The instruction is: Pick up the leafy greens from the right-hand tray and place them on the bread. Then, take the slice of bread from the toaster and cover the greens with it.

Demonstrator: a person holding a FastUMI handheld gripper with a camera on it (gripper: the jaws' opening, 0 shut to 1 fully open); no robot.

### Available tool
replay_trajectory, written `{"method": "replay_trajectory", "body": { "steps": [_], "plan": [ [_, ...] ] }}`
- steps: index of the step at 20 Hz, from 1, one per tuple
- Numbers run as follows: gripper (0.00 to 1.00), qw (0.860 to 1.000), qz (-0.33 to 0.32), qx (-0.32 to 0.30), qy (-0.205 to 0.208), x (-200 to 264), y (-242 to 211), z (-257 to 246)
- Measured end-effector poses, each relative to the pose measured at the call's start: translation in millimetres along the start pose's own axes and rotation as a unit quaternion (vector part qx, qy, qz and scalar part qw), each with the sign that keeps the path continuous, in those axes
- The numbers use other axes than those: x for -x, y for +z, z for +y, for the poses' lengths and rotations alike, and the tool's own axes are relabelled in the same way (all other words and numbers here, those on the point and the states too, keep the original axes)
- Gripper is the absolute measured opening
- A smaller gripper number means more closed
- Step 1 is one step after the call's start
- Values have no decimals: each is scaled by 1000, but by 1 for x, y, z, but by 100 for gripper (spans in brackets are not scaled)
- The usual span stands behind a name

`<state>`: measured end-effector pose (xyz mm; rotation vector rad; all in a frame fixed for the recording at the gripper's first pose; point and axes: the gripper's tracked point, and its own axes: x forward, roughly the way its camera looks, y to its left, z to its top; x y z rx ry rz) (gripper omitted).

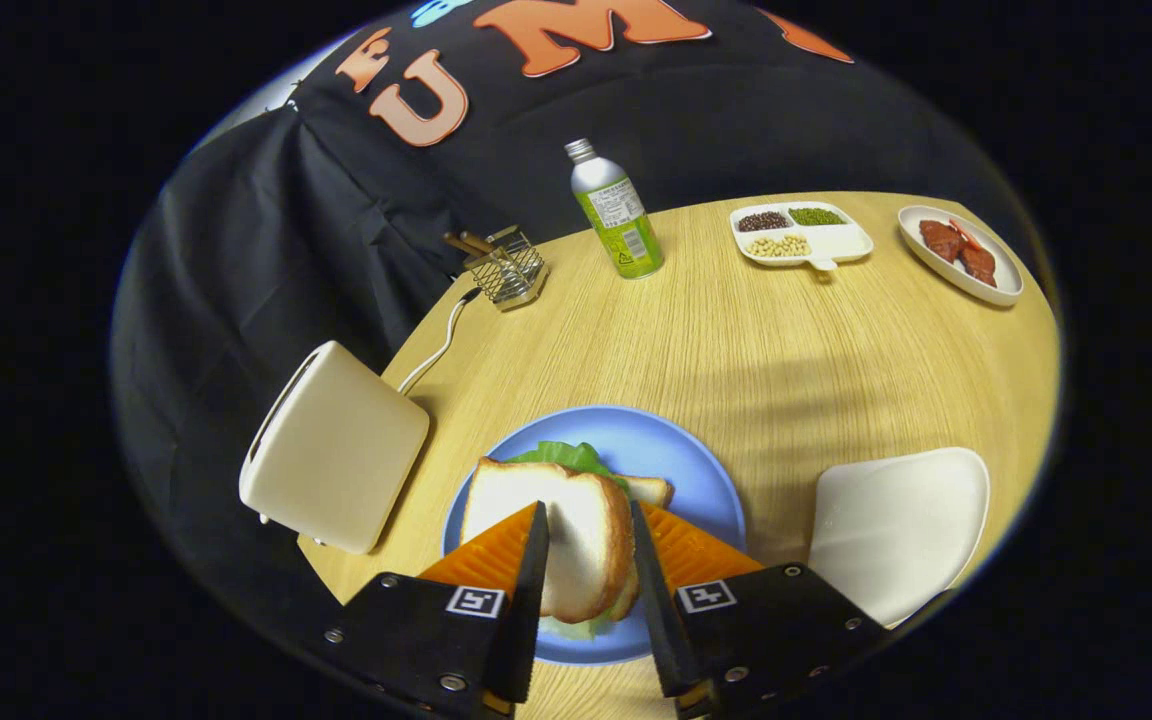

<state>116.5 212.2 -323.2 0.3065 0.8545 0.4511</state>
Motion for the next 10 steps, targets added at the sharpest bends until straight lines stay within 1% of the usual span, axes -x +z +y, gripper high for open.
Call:
{"method": "replay_trajectory", "body": {
  "steps": [1,2,5,8,10],
  "plan": [
    [52,1000,-15,17,-12,5,7,-3],
    [60,999,-29,31,-23,11,15,-6],
    [71,995,-78,50,-42,39,42,-4],
    [77,985,-144,70,-58,85,73,0],
    [80,975,-191,85,-72,119,94,3]
  ]
}}
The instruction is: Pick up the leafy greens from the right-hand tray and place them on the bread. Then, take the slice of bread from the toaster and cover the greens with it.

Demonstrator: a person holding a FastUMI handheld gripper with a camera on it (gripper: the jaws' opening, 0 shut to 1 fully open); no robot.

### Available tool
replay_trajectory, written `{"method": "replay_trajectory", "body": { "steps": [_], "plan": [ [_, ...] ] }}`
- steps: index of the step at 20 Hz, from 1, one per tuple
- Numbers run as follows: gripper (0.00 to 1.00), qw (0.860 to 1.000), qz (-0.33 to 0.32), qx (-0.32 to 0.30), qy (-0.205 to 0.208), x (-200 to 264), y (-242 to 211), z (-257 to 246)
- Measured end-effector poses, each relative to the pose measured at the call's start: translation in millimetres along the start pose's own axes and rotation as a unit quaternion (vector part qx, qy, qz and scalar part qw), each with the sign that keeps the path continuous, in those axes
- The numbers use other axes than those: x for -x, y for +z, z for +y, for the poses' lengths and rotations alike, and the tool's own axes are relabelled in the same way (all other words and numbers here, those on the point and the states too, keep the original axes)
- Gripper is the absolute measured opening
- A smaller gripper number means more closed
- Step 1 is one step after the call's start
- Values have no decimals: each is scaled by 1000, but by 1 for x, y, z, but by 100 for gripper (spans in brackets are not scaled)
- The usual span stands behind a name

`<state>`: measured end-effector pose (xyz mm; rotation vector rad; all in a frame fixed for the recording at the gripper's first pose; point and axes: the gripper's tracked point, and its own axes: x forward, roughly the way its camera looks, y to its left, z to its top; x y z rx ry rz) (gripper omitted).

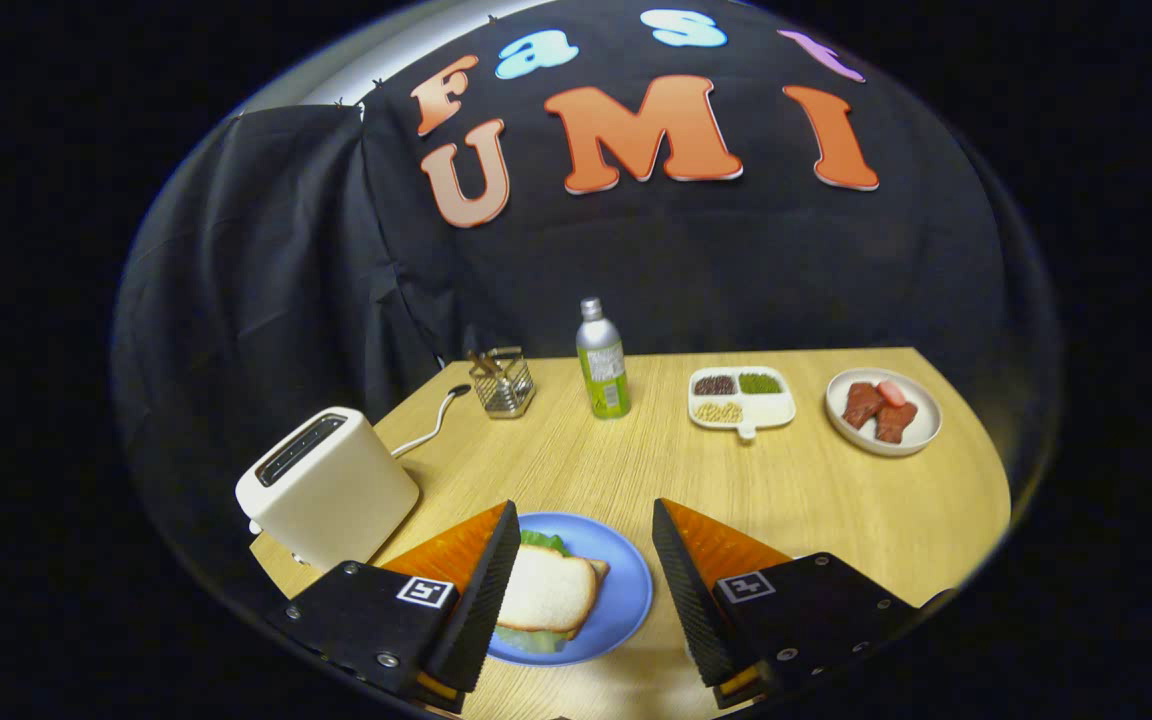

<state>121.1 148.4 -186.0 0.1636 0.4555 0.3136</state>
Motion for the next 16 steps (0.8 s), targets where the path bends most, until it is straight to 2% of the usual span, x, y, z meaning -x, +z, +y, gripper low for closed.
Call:
{"method": "replay_trajectory", "body": {
  "steps": [7,12,16],
  "plan": [
    [89,989,-131,54,-37,86,81,-15],
    [92,977,-189,79,-56,140,122,-21],
    [94,973,-196,90,-81,167,129,-28]
  ]
}}
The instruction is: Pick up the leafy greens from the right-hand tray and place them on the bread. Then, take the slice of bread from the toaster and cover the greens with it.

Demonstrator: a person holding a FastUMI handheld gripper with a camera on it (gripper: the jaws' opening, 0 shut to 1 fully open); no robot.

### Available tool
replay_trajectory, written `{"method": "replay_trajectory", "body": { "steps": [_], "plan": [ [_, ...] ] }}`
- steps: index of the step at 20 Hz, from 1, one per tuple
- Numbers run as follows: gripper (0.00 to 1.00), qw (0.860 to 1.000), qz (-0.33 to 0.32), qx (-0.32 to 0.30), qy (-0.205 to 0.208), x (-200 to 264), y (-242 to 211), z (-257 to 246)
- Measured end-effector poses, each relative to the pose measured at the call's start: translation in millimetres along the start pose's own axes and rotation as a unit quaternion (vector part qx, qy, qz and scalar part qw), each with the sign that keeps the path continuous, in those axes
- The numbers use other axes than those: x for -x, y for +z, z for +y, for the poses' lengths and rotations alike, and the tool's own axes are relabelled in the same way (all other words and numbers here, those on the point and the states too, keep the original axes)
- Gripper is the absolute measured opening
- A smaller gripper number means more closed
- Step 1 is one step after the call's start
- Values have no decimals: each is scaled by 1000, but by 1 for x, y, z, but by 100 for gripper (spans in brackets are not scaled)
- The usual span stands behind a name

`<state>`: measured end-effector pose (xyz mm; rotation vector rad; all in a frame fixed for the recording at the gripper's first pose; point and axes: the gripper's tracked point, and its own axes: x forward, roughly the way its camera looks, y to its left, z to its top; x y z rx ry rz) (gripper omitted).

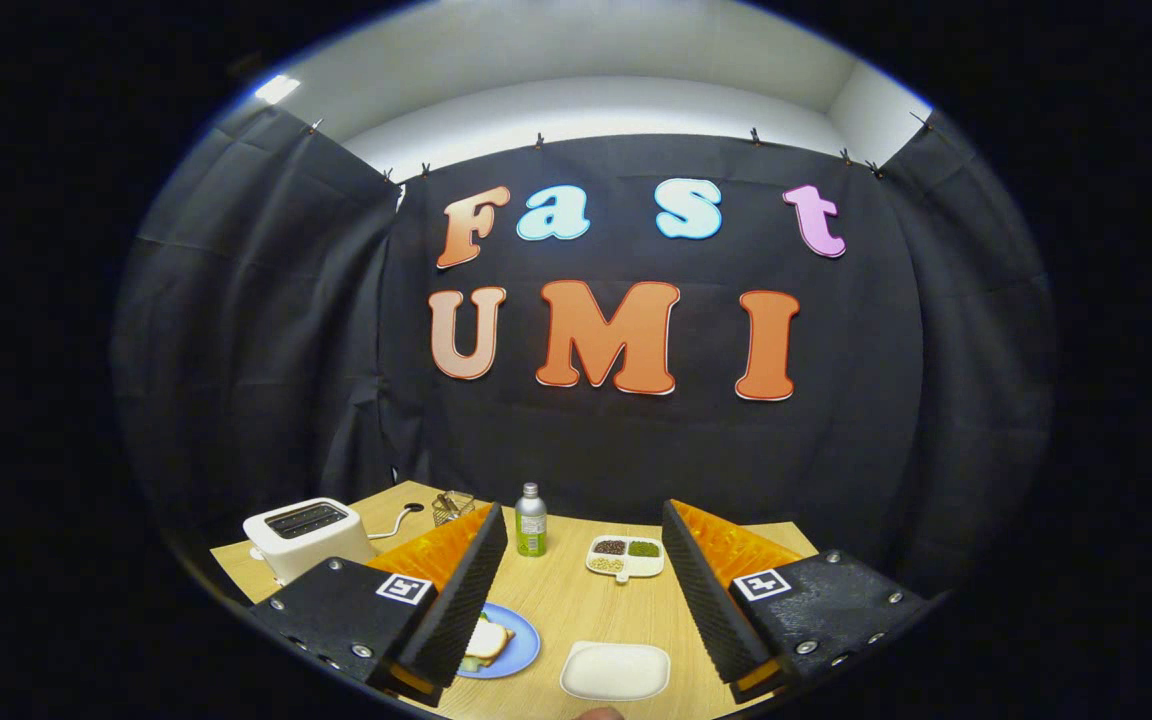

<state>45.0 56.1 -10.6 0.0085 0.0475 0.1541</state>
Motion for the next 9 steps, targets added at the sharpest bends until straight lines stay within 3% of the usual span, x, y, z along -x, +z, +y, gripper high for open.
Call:
{"method": "replay_trajectory", "body": {
  "steps": [9],
  "plan": [
    [97,1000,-27,14,-4,40,32,0]
  ]
}}
